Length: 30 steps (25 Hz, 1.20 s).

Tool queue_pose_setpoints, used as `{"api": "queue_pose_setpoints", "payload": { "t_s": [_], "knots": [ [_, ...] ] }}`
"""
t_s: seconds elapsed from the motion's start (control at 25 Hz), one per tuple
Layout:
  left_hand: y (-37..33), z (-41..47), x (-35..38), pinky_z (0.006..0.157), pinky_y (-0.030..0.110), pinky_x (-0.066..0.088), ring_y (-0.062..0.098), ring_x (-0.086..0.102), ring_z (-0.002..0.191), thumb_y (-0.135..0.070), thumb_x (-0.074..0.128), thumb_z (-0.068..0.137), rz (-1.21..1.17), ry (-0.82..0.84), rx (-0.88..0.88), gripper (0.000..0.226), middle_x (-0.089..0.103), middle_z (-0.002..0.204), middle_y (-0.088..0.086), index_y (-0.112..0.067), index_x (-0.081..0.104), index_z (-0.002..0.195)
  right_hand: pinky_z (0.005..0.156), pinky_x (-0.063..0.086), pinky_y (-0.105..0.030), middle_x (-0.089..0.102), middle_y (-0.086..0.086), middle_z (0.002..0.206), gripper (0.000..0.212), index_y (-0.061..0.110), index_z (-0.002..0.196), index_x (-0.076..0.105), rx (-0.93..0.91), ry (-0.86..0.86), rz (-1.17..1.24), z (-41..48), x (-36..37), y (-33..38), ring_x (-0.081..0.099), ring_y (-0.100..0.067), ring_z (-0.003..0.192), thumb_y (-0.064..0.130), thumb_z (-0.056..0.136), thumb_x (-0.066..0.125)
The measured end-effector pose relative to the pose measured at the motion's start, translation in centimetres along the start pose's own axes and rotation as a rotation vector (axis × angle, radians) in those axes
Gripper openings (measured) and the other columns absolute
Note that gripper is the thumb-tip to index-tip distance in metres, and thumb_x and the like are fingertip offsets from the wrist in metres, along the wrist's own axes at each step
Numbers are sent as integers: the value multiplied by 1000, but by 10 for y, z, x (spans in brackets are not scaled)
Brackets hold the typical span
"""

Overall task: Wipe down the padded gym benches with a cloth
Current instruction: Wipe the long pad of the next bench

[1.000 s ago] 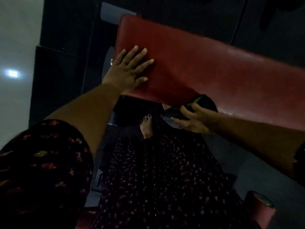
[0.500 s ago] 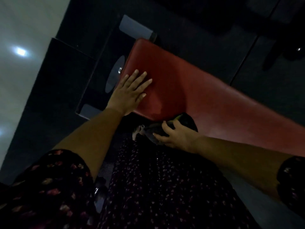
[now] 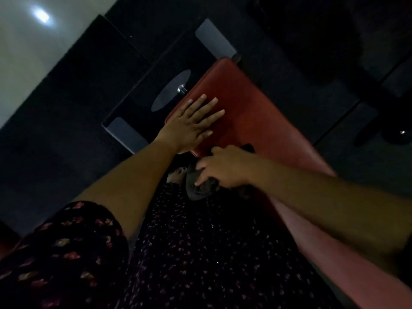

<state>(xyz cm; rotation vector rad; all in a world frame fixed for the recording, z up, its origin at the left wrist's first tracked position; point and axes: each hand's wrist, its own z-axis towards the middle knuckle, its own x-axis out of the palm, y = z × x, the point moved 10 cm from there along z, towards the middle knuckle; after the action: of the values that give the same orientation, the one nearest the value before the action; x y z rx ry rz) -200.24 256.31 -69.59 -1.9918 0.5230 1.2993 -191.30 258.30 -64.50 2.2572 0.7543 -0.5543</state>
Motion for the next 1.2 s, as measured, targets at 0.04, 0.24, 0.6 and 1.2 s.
{"api": "queue_pose_setpoints", "payload": {
  "t_s": [0.04, 0.24, 0.6, 1.2],
  "knots": [
    [-1, -4, -3, 120, 39, -6, 26, 2, 151, -51, 15, 102, 1, -58, 17, 60, 2, 164, 2, -30, 1, 156, 92, 42, -35, 41, 13, 148, 62, 50, 133, 51, -42, 67, 112, -15, -12, -15, 46, -18, 118, 13, 84, 61],
    [-31, -26, 20, 118, 46, -14, 26, -2, 151, -56, 10, 101, 96, -70, -119, 61, -8, 158, -1, -31, 0, 155, 108, 29, -22, 50, -2, 141, 66, 40, 130, 53, 62, -288, 367, -58, -124, -103, 46, -12, 125, 7, 74, 64],
    [-52, -36, 36, 118, 43, -17, 20, -4, 148, -56, 14, 100, -97, -110, -424, 62, 7, 164, -1, -33, -16, 150, 92, 42, -52, 31, -1, 152, 50, 46, 141, 40, 1, -177, -504, 92, -123, -36, 36, -40, 126, 21, 99, 47],
    [35, -37, 7, 122, 40, -7, 18, -5, 152, -56, 24, 102, -186, -115, -589, 63, 0, 166, 1, -33, 3, 157, 97, 36, -54, 21, 3, 157, 55, 48, 144, 35, 492, -264, -215, 20, -151, -179, 30, -41, 130, 25, 98, 51]
  ]
}}
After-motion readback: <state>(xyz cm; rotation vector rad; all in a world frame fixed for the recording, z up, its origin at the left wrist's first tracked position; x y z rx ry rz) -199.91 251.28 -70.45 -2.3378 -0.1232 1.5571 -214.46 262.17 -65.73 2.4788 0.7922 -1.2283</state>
